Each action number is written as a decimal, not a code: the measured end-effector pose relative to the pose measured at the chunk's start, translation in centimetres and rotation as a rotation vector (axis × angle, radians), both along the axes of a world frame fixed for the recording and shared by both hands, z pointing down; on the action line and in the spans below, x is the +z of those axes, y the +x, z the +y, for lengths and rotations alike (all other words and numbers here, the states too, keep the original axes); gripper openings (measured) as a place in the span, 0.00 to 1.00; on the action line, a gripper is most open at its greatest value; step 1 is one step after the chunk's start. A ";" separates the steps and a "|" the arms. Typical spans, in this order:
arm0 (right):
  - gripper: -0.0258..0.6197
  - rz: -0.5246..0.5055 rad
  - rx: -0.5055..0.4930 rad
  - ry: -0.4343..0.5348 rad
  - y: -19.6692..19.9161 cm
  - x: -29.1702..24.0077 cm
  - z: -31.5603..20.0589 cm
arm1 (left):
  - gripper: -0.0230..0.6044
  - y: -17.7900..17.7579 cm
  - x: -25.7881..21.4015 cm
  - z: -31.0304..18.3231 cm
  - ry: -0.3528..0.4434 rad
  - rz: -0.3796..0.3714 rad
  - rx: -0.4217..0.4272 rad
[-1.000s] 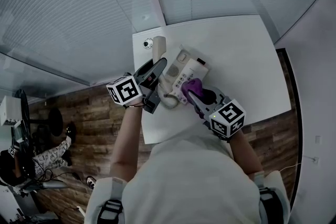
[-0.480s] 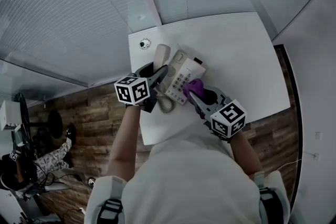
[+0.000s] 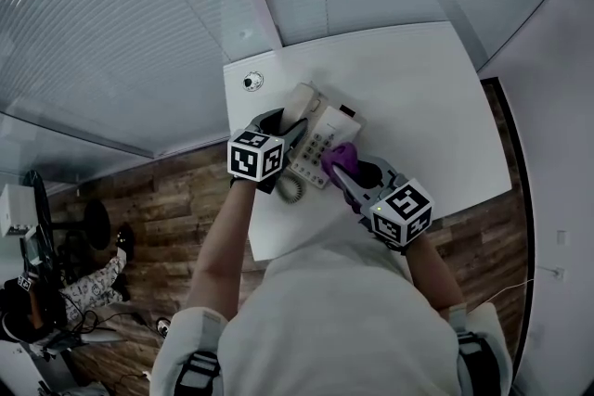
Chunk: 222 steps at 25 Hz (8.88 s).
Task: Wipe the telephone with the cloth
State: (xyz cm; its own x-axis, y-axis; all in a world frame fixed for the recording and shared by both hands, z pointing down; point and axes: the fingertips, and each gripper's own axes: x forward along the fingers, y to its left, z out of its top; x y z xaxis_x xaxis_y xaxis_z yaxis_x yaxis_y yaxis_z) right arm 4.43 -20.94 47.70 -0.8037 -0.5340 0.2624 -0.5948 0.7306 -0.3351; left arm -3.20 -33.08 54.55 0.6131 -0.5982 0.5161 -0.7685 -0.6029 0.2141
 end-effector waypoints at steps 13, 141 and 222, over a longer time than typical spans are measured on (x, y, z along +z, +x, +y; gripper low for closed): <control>0.13 0.005 0.014 -0.016 0.2 0.3 -0.2 | 0.41 0.9 3.6 -0.7 -0.067 -0.102 -0.002; 0.13 0.545 0.181 0.066 -13.4 8.8 -7.6 | 0.07 -16.7 1.8 19.4 -0.246 0.318 -0.382; 0.13 0.143 0.170 0.061 -4.5 -0.2 21.8 | 0.07 -6.9 -2.9 33.4 -0.145 0.300 -0.379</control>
State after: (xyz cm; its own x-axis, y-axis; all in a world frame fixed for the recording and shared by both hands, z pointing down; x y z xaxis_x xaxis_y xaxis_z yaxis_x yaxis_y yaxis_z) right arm -0.08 0.84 47.50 -0.6576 -0.6771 0.3302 -0.7496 0.6321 -0.1965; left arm -10.06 0.28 51.63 0.5003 -0.7428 0.4449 -0.8197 -0.2407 0.5198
